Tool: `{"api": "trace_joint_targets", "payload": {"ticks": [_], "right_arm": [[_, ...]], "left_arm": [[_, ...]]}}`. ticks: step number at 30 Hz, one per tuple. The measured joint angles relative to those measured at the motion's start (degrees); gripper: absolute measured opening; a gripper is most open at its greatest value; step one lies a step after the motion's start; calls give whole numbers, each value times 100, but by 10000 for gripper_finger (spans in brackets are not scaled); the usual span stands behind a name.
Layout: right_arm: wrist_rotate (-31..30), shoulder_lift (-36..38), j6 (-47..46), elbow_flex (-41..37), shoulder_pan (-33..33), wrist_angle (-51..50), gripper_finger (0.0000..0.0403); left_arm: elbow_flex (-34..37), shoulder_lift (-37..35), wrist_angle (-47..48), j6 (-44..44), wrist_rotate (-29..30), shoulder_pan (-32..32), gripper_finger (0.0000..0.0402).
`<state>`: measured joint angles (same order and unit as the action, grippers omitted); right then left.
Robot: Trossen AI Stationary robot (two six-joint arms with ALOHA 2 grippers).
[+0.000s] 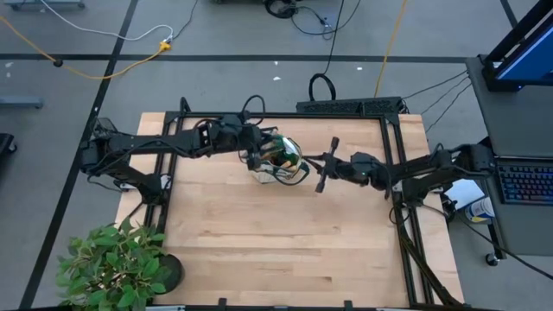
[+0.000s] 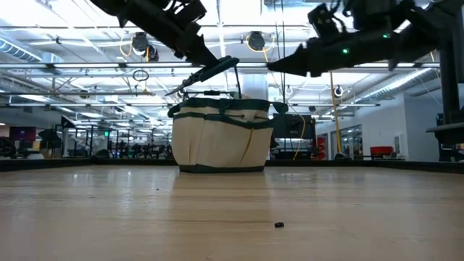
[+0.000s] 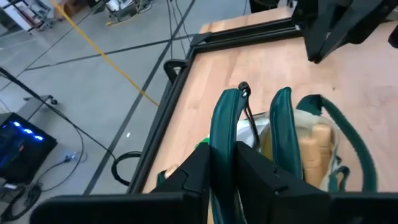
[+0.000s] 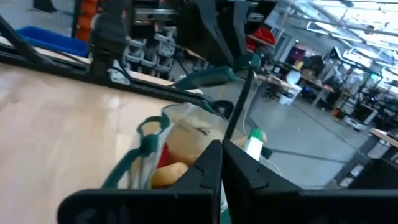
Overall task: Pick & Place Garden tools in Gardening bag
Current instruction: Put the shear scissors into the gardening bag
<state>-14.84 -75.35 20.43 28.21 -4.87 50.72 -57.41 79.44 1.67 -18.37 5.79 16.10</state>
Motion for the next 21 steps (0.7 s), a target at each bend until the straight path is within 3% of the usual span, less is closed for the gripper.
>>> {"api": "trace_joint_targets", "payload": {"ticks": [7, 11, 16, 21], "right_arm": [[30, -446, -174, 633, -433, -182, 0], [451, -1019, -332, 1149, -559, -118, 0], [410, -1813, -296, 1840, -566, -124, 0], [118, -2142, -308, 2174, -581, -50, 0]], "left_arm": [[0, 2, -49, -2, 21, -3, 63], [0, 2, -261, 109, 21, 2, 53], [0, 7, -463, 155, 11, -11, 62], [0, 7, -580, 243, 11, -9, 65]]}}
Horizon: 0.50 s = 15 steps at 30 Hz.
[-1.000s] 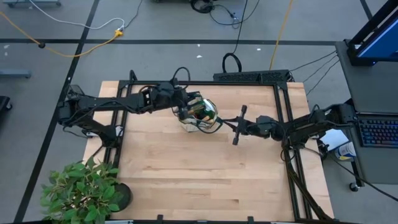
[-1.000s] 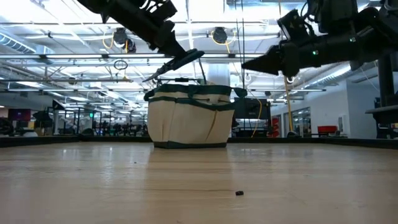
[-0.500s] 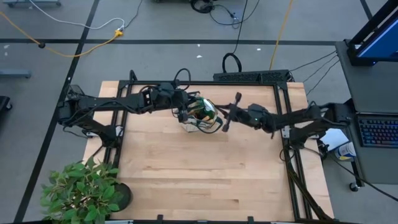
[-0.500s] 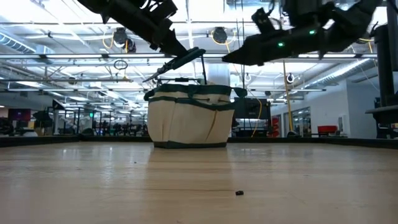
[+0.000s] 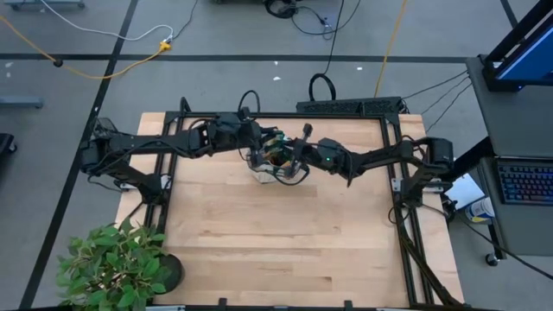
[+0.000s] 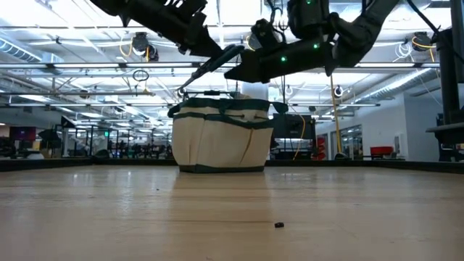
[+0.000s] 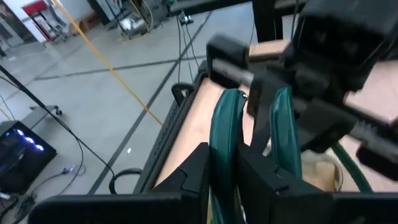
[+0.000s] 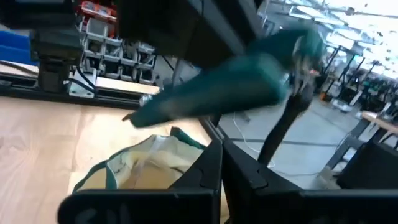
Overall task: Pick & Place Garden tools in Gardening bag
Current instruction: Put the shear scissors into the gardening bag
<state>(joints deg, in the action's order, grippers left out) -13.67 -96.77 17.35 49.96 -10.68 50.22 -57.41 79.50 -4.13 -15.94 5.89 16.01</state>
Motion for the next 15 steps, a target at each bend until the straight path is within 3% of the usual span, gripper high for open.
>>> {"api": "trace_joint_targets", "payload": {"ticks": [15], "right_arm": [[26, -110, -157, 35, 378, -433, 0]], "left_arm": [[1, 118, -198, 93, 19, 4, 66]]}}
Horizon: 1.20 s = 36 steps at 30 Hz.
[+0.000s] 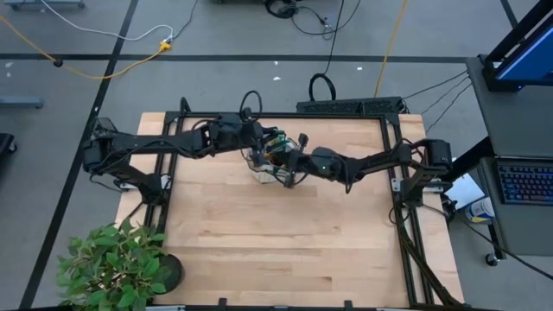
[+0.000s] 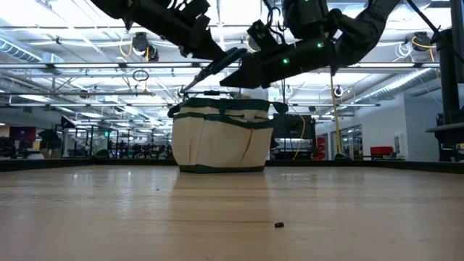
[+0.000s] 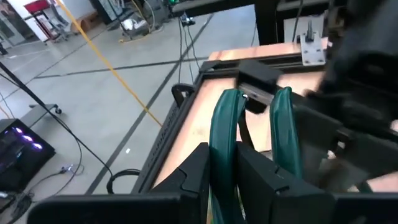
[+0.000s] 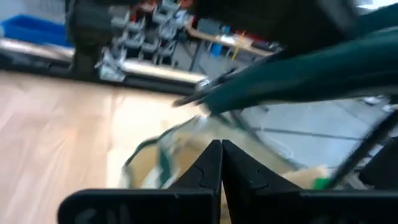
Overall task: Pick & Place Garden tools in Gardening bag
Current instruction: Put the shear scissors into the gardening bag
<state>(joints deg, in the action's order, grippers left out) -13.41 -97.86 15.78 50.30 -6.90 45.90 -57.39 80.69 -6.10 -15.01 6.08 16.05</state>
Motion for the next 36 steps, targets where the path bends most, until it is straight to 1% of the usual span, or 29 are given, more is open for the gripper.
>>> {"api": "trace_joint_targets", "payload": {"ticks": [5, 9, 10, 14, 16, 20, 22, 25, 29, 32, 36], "right_arm": [[-87, 0, 46, -2, 198, -650, 0], [-734, 89, 198, -2, 359, -1039, 0], [-767, 163, 200, -4, 387, -1162, 0], [-454, 393, -130, -7, 434, -1674, 0], [-429, 479, -323, -11, 440, -1795, 2], [-433, 471, -78, -8, 425, -1955, 25], [-431, 471, -9, -8, 414, -1966, 46], [-445, 402, -49, 0, 371, -1987, 82], [-428, 398, 124, -2, 319, -2100, 121], [-434, 398, 163, -2, 319, -2298, 128], [-428, 396, 119, -2, 322, -2468, 112]], "left_arm": [[-1, 388, -444, 8, 247, 0, 67], [3, 696, -886, -296, 293, 0, 67], [1, 757, -1013, -294, 293, 0, 67], [-1, 900, -1029, -158, 291, -2, 67], [7, 932, -1039, -249, 294, 0, 67], [-3, 904, -1440, -79, 232, 0, 67], [-6, 900, -1279, 71, 89, 0, 67], [-4, 919, -494, 174, 59, -4, 67], [-4, 920, 300, 257, 358, 0, 67], [-4, 916, 488, 236, 421, 0, 67], [-8, 909, 820, -285, 399, -6, 67]]}}
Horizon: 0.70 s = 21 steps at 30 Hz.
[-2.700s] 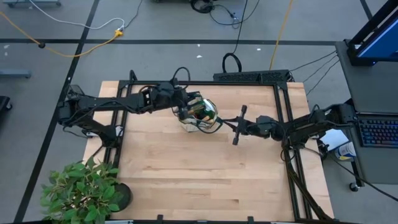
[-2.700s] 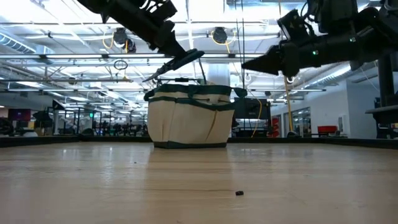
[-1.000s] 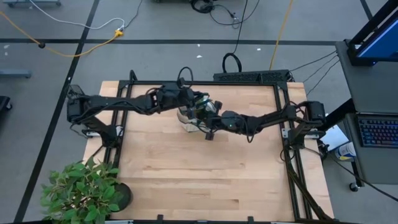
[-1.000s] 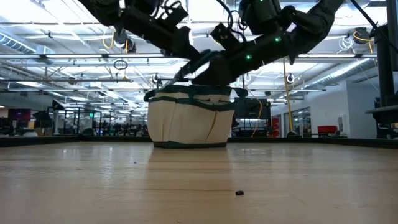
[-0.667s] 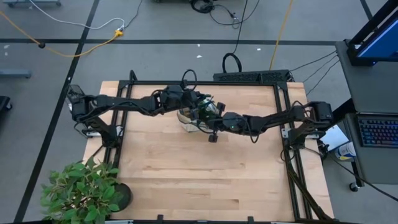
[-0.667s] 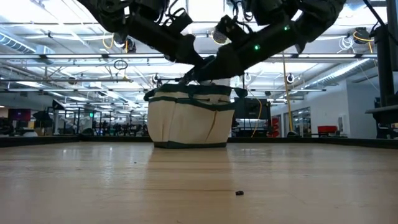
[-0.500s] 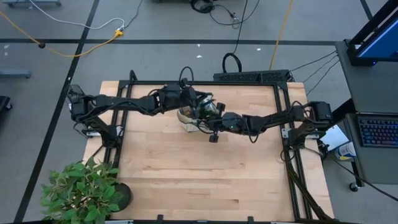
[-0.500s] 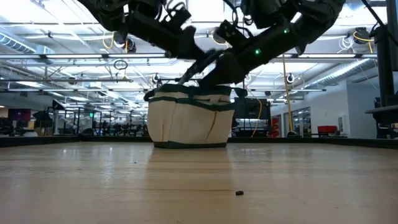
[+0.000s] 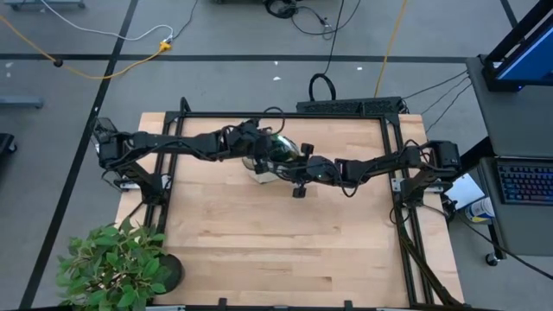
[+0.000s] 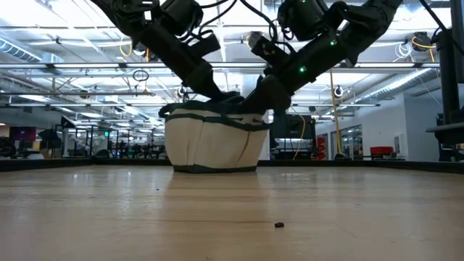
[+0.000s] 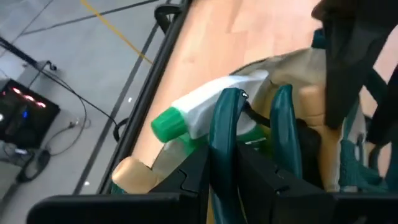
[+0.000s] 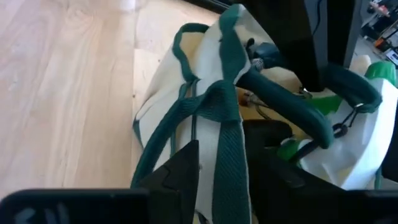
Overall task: Pick & Place Garden tools in Gardening bag
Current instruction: Put the shear scissors into the gardening bag
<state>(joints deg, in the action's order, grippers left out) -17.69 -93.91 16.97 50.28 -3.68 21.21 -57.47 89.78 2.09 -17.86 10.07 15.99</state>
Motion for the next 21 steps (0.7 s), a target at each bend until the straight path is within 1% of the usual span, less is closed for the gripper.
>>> {"api": "trace_joint_targets", "payload": {"ticks": [1, 5, 8, 10, 15, 18, 21], "right_arm": [[0, 0, 17, 0, 0, 2, 106], [0, 0, 31, -2, 0, 193, 89], [26, 0, 41, -4, -2, 385, 85], [18, -4, 52, -4, -2, 492, 85], [0, -4, 160, -4, 0, 510, 93], [0, -4, 170, -4, 0, 511, 100], [0, -4, 172, -4, 2, 523, 106]], "left_arm": [[0, -1, 91, -66, -36, 2, 67], [-4, -4, 374, -112, -511, 6, 67], [-2, -4, 426, -181, -586, 3, 67], [-2, -4, 427, -222, -540, 8, 68], [-2, -4, 457, -290, -71, 10, 71], [0, -4, 510, -391, 11, 13, 91], [4, -2, 563, -524, 23, -2, 125]]}}
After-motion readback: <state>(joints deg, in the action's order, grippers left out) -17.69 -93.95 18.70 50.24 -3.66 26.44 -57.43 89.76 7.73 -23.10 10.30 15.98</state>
